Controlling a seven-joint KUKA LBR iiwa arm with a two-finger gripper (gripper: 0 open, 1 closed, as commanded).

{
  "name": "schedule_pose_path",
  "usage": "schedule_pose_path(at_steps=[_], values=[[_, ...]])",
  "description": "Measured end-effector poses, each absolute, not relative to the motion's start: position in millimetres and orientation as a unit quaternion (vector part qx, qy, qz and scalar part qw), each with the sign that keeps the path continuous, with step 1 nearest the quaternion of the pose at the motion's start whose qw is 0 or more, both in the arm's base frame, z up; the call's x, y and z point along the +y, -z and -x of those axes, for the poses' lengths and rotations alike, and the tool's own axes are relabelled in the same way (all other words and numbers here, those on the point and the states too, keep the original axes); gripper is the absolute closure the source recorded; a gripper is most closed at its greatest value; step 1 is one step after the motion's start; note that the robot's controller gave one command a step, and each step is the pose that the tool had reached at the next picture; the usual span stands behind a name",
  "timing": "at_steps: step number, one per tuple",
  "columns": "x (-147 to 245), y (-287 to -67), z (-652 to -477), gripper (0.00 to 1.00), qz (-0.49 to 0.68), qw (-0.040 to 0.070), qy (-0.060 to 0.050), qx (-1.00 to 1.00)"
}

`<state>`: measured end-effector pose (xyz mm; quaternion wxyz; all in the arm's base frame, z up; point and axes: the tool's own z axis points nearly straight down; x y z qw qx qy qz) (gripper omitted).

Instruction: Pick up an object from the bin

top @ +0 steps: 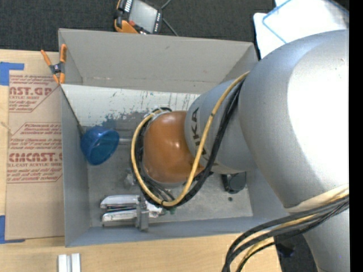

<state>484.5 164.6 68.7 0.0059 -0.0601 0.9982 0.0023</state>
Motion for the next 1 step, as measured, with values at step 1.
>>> schedule_pose_path(at_steps=[1], values=[[163.6,-113.3,-480.2,0.0,0.054,0.007,-0.003,0.998]])
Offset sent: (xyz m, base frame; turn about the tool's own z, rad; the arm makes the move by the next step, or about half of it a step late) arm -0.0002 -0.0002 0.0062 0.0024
